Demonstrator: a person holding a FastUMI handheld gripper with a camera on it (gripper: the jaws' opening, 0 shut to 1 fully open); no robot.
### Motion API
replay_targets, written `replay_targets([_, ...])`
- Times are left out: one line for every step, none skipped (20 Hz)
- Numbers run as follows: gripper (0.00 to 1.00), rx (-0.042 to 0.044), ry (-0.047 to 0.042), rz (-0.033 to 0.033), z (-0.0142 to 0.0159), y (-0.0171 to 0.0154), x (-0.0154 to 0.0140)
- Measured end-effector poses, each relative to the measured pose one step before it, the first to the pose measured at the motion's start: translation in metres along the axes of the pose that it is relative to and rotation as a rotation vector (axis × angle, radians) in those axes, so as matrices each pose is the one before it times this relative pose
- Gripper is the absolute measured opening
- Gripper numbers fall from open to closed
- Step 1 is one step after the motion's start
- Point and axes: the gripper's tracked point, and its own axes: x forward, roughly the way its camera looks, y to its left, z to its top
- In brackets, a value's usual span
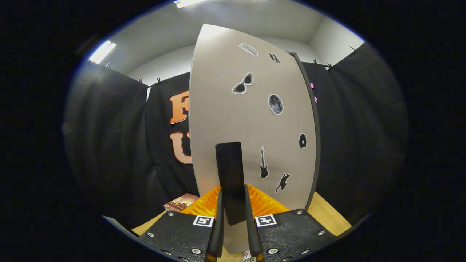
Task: Open the shoe cabinet door, grab the shoes and put them into the shoe cabinet, then close the shoe cabinet door.
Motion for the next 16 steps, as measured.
replay_targets([0.27, 0.00082, -0.00069, -0.00466, 0.00091, -0.00565, -0.00655])
replay_targets([0.27, 0.00046, -0.00265, -0.00733, 0.00058, -0.00612, -0.00767])
replay_targets([0.27, 0.00012, -0.00140, -0.01147, 0.00145, -0.00744, -0.00685])
replay_targets([0.27, -0.00094, -0.00377, -0.01432, -0.00021, -0.00807, -0.00744])
replay_targets([0.27, -0.00104, -0.00325, -0.01315, 0.00171, -0.00894, -0.00652])
replay_targets([0.27, 0.00077, -0.00222, -0.01215, -0.00010, -0.00825, -0.00691])
replay_targets([0.27, 0.00519, 0.00030, -0.00991, 0.00221, -0.00989, -0.00713])
replay_targets([0.27, 0.00602, 0.00065, -0.00843, -0.00089, -0.00996, -0.00689])
replay_targets([0.27, 0.00179, -0.00012, -0.00772, 0.00090, -0.00969, -0.00421])
replay_targets([0.27, -0.00637, -0.00142, -0.00926, 0.00052, -0.00982, -0.00519])
replay_targets([0.27, -0.01454, -0.00271, -0.01234, 0.00056, -0.01016, -0.00867])
replay_targets([0.27, -0.01499, -0.00042, -0.01434, -0.00032, -0.01023, -0.00714])
replay_targets([0.27, -0.00636, 0.00295, -0.01380, -0.00047, -0.00949, -0.00464])
replay_targets([0.27, -0.00013, -0.00038, -0.01292, 0.00189, -0.01005, -0.00390])
replay_targets([0.27, 0.00626, -0.00063, -0.01154, 0.00030, -0.00971, -0.00229])
replay_targets([0.27, 0.00758, -0.00271, -0.01244, 0.00126, -0.01205, -0.00249])
